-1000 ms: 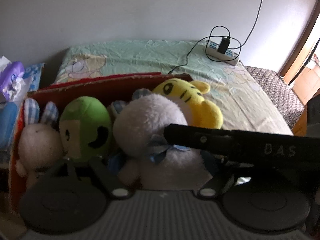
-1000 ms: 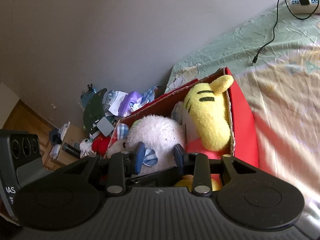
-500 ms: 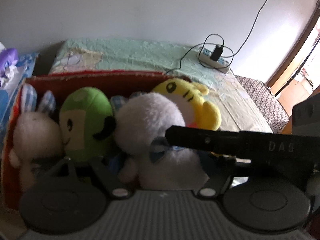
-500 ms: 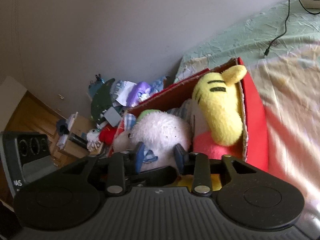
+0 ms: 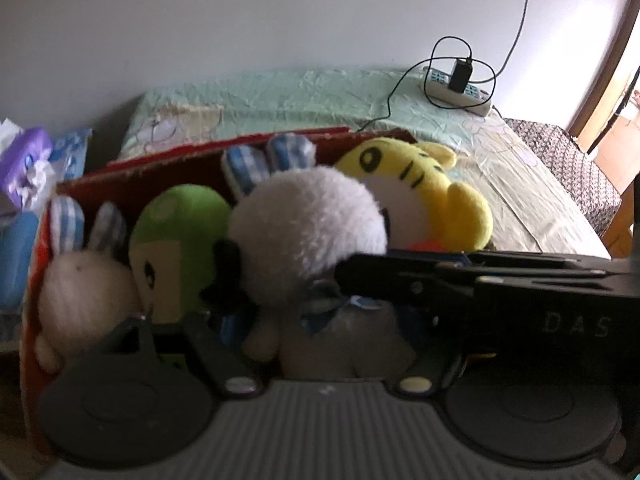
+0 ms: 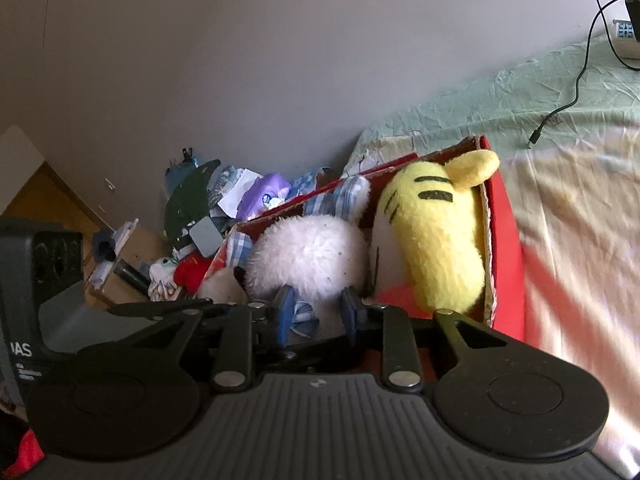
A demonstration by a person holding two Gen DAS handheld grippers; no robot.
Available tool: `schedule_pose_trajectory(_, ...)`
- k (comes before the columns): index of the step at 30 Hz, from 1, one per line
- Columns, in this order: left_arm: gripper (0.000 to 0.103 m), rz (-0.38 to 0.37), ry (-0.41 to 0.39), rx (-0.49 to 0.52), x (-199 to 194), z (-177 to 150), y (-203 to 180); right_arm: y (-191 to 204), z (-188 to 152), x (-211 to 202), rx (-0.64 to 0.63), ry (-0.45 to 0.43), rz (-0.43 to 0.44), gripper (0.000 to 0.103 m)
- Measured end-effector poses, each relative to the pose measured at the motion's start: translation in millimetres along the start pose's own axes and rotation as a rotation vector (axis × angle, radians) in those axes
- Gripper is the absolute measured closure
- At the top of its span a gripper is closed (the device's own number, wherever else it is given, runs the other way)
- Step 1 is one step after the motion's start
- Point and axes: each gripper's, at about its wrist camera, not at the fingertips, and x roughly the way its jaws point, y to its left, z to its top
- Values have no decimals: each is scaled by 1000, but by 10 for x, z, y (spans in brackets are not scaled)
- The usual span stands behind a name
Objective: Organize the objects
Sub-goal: 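Lower the pink bunny into the box beside the yellow cat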
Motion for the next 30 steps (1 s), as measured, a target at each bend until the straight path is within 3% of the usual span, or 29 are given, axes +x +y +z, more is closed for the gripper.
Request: schedule_pose_trajectory(30, 2, 97, 71, -73, 100, -146, -158, 58, -132, -231, -41, -16, -39, 78)
